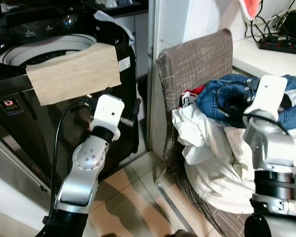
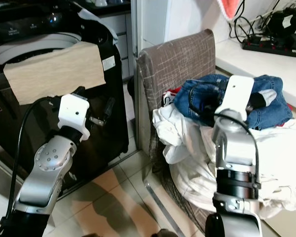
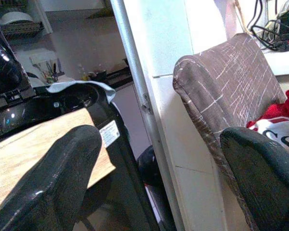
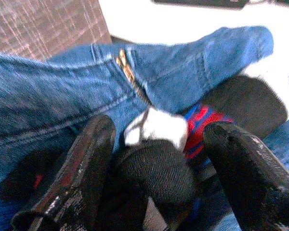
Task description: Clothes washing
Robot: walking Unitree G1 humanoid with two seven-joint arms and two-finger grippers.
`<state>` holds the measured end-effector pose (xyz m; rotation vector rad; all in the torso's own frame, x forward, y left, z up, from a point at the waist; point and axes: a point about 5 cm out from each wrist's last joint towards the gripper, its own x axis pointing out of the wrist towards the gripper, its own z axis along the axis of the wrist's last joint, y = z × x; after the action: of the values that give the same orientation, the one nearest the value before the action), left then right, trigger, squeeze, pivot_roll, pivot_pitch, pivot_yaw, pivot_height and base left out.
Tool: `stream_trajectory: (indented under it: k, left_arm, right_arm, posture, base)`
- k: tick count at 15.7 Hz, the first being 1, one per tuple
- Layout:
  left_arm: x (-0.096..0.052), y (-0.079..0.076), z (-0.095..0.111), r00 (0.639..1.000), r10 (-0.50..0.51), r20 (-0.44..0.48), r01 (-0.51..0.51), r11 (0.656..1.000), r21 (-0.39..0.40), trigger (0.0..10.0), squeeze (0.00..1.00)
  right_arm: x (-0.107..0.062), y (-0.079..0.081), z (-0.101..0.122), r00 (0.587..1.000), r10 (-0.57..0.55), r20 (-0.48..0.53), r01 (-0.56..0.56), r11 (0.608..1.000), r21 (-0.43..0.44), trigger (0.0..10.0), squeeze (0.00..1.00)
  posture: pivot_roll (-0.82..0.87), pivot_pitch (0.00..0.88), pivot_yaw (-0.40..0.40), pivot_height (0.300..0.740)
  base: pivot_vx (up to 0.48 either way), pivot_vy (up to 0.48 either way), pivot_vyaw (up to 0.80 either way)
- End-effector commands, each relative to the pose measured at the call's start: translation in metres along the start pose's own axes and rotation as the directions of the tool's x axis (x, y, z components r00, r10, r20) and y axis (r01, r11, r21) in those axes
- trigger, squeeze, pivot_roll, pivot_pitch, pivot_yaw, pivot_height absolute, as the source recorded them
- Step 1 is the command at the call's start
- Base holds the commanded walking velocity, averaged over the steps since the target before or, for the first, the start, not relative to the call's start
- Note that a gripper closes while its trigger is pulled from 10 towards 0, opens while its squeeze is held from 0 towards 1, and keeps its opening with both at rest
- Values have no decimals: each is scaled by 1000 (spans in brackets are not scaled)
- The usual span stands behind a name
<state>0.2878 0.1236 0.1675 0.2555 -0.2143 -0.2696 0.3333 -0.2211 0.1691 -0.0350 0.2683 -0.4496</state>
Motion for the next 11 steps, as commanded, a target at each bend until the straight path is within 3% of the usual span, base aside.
stream_trajectory:
  k: [1, 4, 8, 9, 11]
  left_arm:
    - [1, 1, 4, 1000, 5, 21, -6, 1000, 4, 10000, 0]
    - [2, 3, 5, 1000, 5, 26, -6, 1000, 15, 10000, 0]
    - [3, 4, 7, 999, 0, 35, -1, 1000, 27, 10000, 0]
    - [4, 4, 7, 999, -1, 36, 0, 1000, 31, 10000, 0]
    - [5, 5, 8, 999, -2, 39, 1, 999, 36, 10000, 0]
  right_arm:
    - [7, 3, -5, 999, 12, -37, -9, 998, 66, 10000, 0]
    - [14, 5, -35, 977, 44, -209, 8, 970, 243, 10000, 0]
    - [19, 9, -44, 965, 56, -258, 19, 959, 282, 10000, 0]
    - [23, 8, -46, 961, 46, -272, 37, 956, 291, 0, 0]
    - [25, 10, -48, 955, 47, -293, 46, 952, 302, 0, 0]
  posture:
    - [-65, 0, -2, 716]
    - [-58, 0, -1, 716]
    - [-54, 0, 3, 716]
    - [-51, 0, 4, 716]
    - [-50, 0, 4, 716]
  base:
    - [0, 0, 0]
    - [0, 0, 0]
    - [0, 0, 0]
    - [0, 0, 0]
    - [0, 0, 0]
